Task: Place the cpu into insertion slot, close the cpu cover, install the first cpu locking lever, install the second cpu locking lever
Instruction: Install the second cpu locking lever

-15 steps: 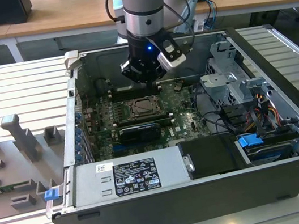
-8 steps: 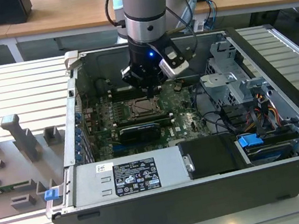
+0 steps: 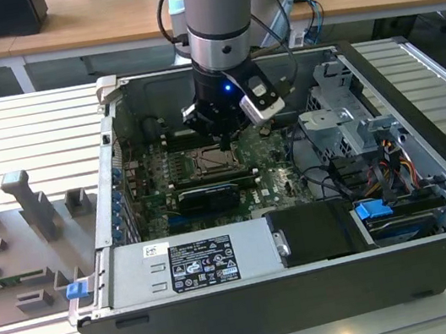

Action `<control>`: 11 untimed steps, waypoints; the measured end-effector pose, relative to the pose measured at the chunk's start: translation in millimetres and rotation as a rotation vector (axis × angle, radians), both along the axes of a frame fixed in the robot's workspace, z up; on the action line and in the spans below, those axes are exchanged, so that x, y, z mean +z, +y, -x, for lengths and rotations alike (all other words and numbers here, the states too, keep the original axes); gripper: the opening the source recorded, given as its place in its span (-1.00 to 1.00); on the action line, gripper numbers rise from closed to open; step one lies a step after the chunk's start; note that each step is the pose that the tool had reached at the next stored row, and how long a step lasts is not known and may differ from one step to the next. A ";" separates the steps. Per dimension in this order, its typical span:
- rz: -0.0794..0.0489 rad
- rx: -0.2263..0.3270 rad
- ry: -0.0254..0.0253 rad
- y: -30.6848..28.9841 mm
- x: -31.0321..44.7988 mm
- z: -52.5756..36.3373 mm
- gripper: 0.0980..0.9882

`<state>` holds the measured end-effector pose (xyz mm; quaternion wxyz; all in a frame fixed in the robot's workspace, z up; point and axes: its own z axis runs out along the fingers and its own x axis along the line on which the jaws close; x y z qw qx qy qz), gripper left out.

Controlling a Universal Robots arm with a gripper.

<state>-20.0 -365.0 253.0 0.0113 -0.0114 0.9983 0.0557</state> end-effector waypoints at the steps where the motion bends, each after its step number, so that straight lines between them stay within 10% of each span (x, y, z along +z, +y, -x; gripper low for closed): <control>1: -0.001 0.000 0.0001 -2.0 0.0 0.0 -0.98; 11: -0.011 0.012 0.0001 -12.8 -0.4 5.6 -0.98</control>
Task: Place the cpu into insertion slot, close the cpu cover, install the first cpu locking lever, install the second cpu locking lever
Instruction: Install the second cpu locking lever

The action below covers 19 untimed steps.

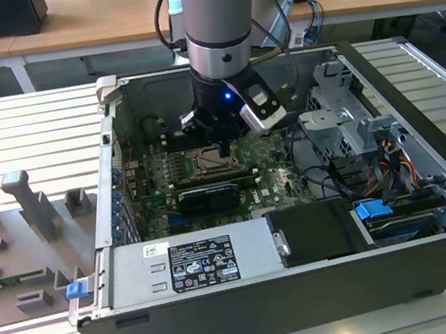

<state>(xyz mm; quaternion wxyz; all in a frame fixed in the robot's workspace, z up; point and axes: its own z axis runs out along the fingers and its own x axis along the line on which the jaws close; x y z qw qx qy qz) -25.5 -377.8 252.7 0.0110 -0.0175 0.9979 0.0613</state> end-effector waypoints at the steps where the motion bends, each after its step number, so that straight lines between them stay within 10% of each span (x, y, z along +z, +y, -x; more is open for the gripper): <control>1: 0.000 0.002 0.0001 -0.4 0.0 1.2 -0.98; 19: -0.036 0.024 0.0000 -7.9 -14.5 27.7 -0.98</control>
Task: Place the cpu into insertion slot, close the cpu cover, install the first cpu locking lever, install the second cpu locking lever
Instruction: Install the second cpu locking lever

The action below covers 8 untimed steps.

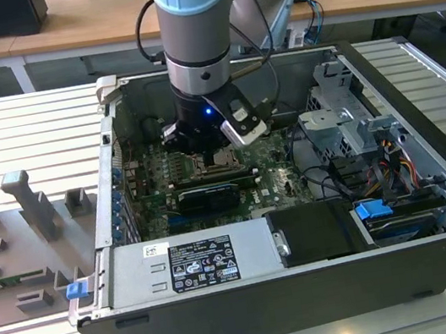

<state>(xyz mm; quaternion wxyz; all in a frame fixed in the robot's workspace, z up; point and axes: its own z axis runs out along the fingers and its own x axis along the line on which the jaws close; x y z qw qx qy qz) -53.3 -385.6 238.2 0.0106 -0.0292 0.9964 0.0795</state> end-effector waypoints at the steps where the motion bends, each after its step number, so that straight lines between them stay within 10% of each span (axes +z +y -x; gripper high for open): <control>1: -0.007 0.002 0.0001 -0.7 -0.8 0.7 -0.98; 8: -0.065 0.002 -0.0001 -11.9 -4.5 6.6 -0.98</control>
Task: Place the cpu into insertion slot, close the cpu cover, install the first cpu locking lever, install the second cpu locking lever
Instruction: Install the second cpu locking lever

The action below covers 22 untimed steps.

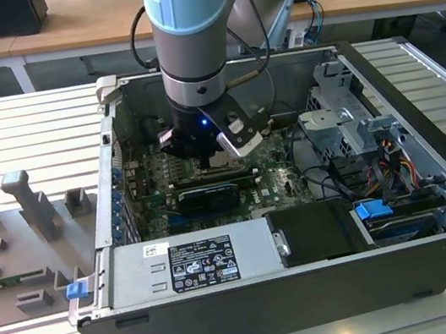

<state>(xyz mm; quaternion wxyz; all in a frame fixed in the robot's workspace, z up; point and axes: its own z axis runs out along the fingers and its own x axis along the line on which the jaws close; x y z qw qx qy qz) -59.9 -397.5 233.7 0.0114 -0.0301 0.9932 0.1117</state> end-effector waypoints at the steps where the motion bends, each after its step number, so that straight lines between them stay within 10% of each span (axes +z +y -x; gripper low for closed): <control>1: -0.005 0.000 0.0000 -0.4 -0.9 0.4 -0.98; 10: -0.034 0.003 0.0001 -4.3 -15.0 2.7 -0.98; 14: -0.079 0.003 -0.0001 -10.6 -16.6 4.5 -0.98; 22: -0.119 0.003 -0.0001 -18.6 -22.8 11.0 -0.98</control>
